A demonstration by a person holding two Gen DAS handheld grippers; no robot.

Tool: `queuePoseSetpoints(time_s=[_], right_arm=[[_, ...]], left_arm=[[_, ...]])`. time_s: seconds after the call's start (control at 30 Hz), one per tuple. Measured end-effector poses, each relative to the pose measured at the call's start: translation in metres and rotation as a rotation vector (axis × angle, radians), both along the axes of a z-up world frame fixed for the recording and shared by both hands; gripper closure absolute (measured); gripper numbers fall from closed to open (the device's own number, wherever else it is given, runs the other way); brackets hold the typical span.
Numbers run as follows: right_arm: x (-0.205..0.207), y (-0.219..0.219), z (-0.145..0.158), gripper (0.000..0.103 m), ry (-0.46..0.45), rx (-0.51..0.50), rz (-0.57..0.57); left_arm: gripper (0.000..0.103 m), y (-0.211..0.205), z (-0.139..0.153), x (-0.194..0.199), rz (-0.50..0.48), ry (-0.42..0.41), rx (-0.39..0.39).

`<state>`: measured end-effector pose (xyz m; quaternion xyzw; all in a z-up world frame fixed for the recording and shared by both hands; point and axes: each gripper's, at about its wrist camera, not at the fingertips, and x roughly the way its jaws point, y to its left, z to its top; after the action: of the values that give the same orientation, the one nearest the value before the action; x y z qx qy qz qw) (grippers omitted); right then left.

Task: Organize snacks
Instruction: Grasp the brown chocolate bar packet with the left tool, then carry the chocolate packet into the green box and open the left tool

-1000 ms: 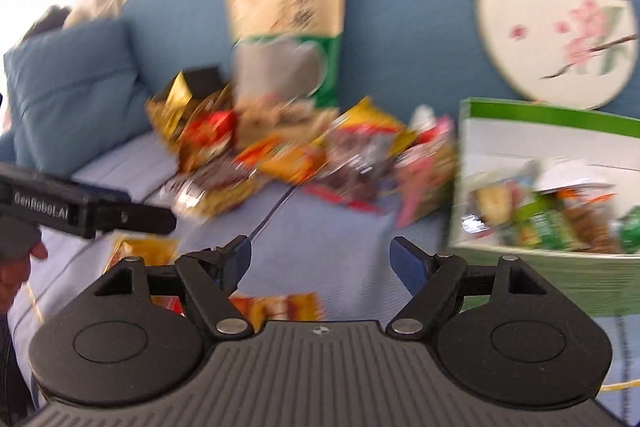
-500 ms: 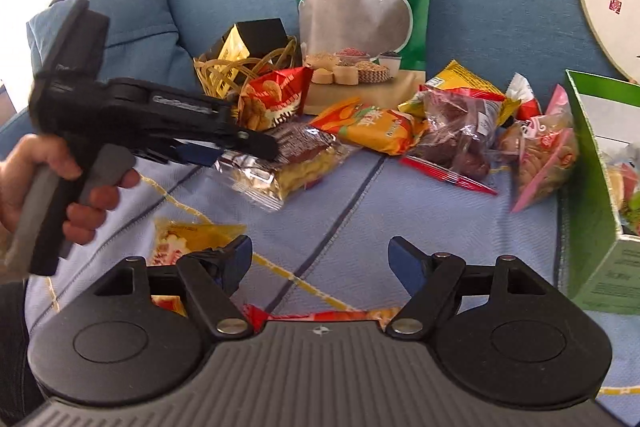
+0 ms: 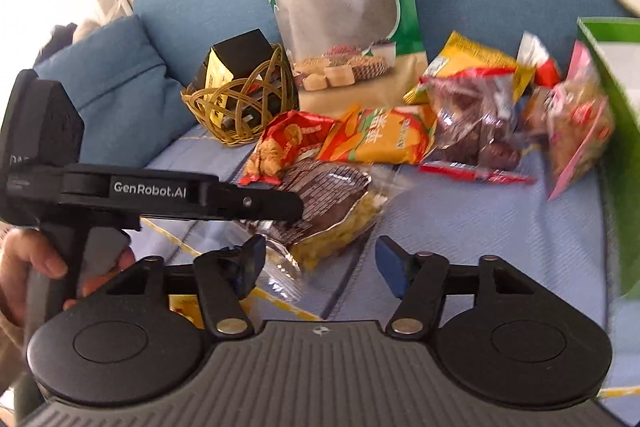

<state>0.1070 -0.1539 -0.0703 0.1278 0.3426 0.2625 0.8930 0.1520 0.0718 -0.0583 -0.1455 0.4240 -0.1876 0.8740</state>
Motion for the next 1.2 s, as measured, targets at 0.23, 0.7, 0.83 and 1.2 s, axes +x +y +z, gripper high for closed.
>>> queuePoseSetpoints(time_s=[0.23,0.7,0.83,1.2], right_arm=[[0.003,0.004,-0.008,0.029,0.029,0.006,0.009],[-0.048,-0.047,0.069,0.058,-0.243,-0.056,-0.041],[-0.051,-0.083,0.087,0.058,-0.301,-0.046,-0.135],[-0.036,-0.187,0.074,0.06,-0.282,-0.027,-0.441]], left_arm=[[0.04,-0.016,0.0,-0.002,-0.022,0.018,-0.007],[0.047,-0.065,0.094,-0.027,-0.084,-0.171,-0.047],[0.047,-0.107,0.113,-0.013,-0.153,-0.218,-0.064],[0.047,-0.246,0.099,0.036,-0.349,-0.214,-0.098]])
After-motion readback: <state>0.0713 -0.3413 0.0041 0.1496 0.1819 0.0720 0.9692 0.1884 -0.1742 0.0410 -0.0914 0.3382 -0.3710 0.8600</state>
